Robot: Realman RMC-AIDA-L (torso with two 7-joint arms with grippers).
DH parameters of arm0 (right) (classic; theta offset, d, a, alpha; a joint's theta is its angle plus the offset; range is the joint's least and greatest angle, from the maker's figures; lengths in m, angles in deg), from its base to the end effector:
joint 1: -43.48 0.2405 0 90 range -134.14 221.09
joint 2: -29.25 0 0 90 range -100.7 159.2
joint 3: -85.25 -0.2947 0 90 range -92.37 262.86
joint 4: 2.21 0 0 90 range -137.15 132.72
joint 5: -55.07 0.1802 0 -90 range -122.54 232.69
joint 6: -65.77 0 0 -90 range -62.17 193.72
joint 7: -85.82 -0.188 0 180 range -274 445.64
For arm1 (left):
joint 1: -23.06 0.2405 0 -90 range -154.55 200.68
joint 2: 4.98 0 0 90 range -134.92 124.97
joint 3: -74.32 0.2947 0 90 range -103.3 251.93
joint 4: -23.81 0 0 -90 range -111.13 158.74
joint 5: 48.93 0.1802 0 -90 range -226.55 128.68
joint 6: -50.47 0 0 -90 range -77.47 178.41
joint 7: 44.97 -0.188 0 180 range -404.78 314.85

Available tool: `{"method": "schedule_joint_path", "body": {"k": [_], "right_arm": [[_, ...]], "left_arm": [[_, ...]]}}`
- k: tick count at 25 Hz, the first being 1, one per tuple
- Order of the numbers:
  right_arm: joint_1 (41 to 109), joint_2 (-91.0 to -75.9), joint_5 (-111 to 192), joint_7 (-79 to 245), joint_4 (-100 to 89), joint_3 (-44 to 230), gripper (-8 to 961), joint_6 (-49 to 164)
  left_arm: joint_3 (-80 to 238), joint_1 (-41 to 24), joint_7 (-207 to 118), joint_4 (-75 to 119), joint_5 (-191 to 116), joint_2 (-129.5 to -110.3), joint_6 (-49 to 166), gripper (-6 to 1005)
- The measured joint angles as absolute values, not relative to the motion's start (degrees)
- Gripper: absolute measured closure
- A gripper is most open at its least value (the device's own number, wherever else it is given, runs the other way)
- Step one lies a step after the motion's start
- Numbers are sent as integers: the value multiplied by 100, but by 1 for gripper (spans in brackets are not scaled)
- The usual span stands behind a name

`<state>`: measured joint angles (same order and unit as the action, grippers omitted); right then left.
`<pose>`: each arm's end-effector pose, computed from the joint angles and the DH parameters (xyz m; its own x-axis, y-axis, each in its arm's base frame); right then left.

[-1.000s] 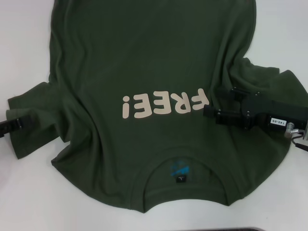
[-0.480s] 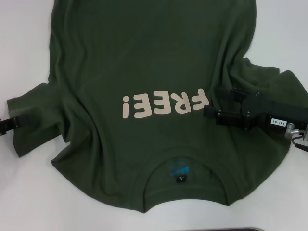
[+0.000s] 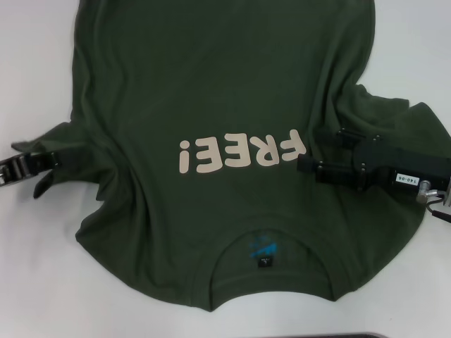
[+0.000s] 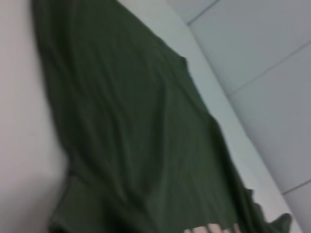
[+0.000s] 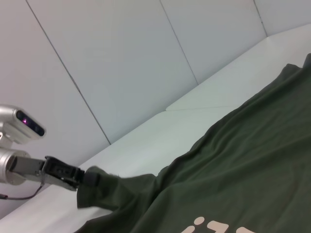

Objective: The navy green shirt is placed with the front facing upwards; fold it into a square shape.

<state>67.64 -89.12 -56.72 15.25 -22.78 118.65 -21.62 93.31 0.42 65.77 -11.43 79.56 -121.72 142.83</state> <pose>0.2971 0.2935 -0.0788 0.6112 -0.4800 -0.6293 -0.6547 -0.7534 -0.0612 -0.3423 0.2948 -0.0252 0.1893 0.8092 0.5562 0.9456 -0.3028 0.1187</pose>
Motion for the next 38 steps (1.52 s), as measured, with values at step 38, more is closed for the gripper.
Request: {"method": "schedule_joint_path", "body": {"k": [38], "right_arm": [[6700, -8901, -5672, 1555, -2278, 11794, 41, -2275]], "left_arm": [[9385, -758, 7140, -1312, 7638, -12431, 15022, 937]]}}
